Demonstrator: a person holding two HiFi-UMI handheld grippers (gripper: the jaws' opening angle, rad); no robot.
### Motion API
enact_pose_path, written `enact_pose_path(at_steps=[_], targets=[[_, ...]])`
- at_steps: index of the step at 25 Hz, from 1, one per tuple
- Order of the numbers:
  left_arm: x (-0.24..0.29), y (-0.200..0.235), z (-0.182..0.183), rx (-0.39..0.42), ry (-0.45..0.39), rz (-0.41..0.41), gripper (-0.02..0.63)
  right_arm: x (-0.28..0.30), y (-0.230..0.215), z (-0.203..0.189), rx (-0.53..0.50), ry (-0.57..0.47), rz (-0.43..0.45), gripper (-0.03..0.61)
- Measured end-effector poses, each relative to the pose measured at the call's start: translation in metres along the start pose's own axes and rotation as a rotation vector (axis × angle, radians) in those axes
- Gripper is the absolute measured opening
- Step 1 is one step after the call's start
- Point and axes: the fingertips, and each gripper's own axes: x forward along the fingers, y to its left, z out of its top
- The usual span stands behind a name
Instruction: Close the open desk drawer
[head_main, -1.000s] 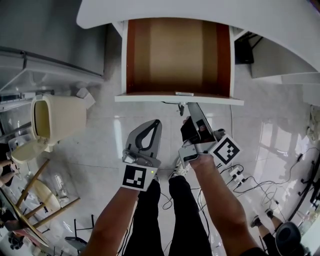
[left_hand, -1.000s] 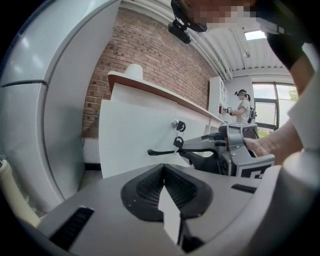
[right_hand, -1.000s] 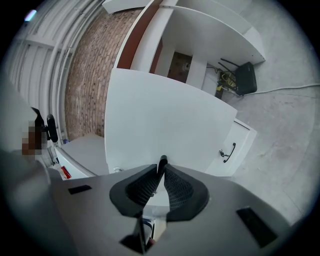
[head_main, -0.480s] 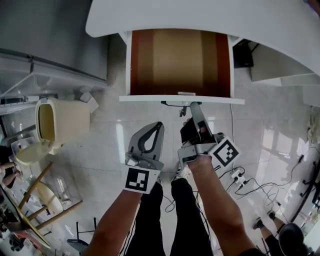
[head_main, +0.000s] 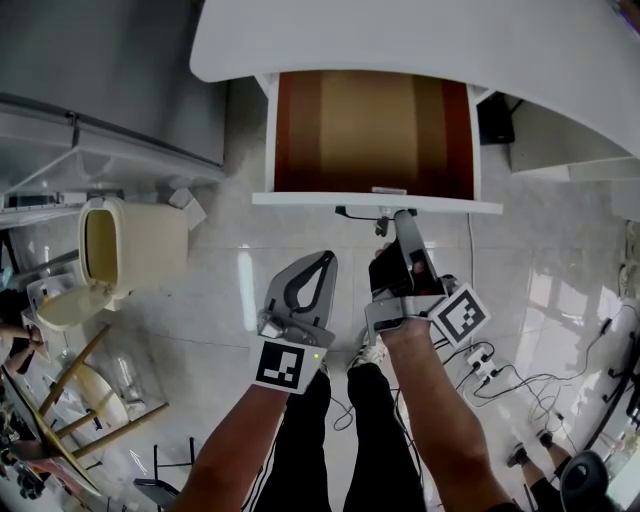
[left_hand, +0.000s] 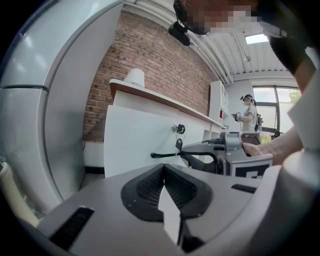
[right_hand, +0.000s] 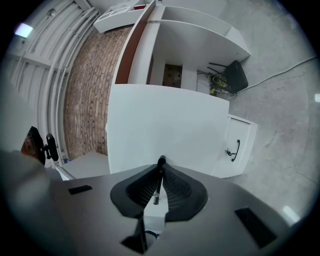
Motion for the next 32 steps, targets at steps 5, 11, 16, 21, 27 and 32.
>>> enact_pose_path(at_steps=[5,11,16,21,27,32], targets=[[-0.001,0.004,-0.001,-0.001,0.004,0.006,0.008,0.002,0.000,0.001,-0.009,-0.009,0.009,0.048],[0.005,0.010,-0.002,0.001,0.009,0.026,0.008,0.014,-0.003,0.012,-0.013,-0.017,0.021,0.048],[0.010,0.026,0.000,0.012,0.015,0.057,0.008,0.025,-0.007,0.014,-0.032,0.008,0.037,0.048],[0.014,0.042,0.012,0.022,-0.012,0.088,0.008,0.039,-0.006,0.019,-0.049,0.010,0.030,0.048],[0.020,0.048,0.020,0.041,-0.022,0.086,0.008,0.061,-0.009,0.030,-0.054,0.012,-0.014,0.048],[0.028,0.061,0.023,0.036,-0.031,0.110,0.008,0.082,-0.012,0.038,-0.046,0.026,-0.030,0.048]])
